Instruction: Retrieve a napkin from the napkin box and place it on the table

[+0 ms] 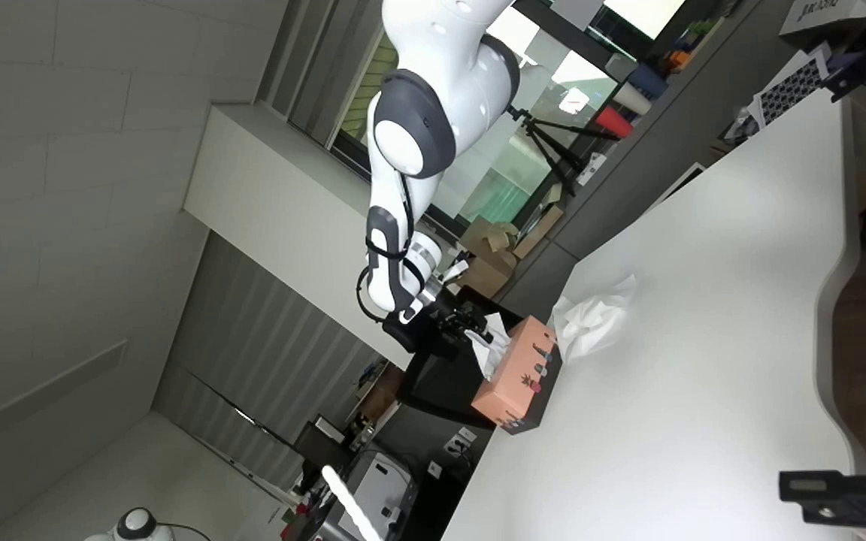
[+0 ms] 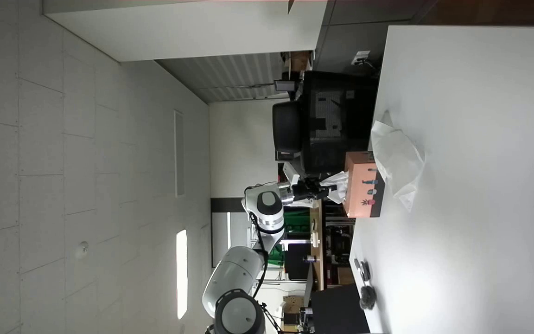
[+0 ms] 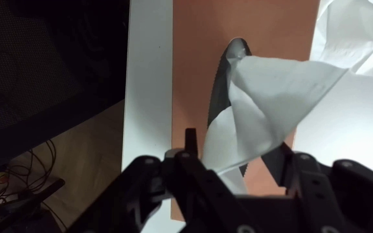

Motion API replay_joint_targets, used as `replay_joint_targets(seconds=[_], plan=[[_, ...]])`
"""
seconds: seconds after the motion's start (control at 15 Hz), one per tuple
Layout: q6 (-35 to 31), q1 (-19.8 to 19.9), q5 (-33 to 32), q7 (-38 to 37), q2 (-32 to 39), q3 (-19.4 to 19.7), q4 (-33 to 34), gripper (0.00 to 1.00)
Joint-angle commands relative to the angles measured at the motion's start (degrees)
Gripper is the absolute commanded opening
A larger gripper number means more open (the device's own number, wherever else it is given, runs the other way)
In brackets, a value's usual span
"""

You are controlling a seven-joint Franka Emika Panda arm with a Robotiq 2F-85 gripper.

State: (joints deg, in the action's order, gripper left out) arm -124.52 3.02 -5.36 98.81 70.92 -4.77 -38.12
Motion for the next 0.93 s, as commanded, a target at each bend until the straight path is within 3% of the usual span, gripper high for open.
replay_joint_targets(seconds=[0.0, 0.27, 0.87], plan=[[1.26, -0.33, 0.75, -3.2, 1.78, 0.2, 4.12, 0.24], [2.19, -0.38, 1.34, -6.3, 1.67, 0.54, 4.62, 0.01], [4.07, -0.18, 1.24, -19.16, -0.21, 1.66, 6.58, 0.0]])
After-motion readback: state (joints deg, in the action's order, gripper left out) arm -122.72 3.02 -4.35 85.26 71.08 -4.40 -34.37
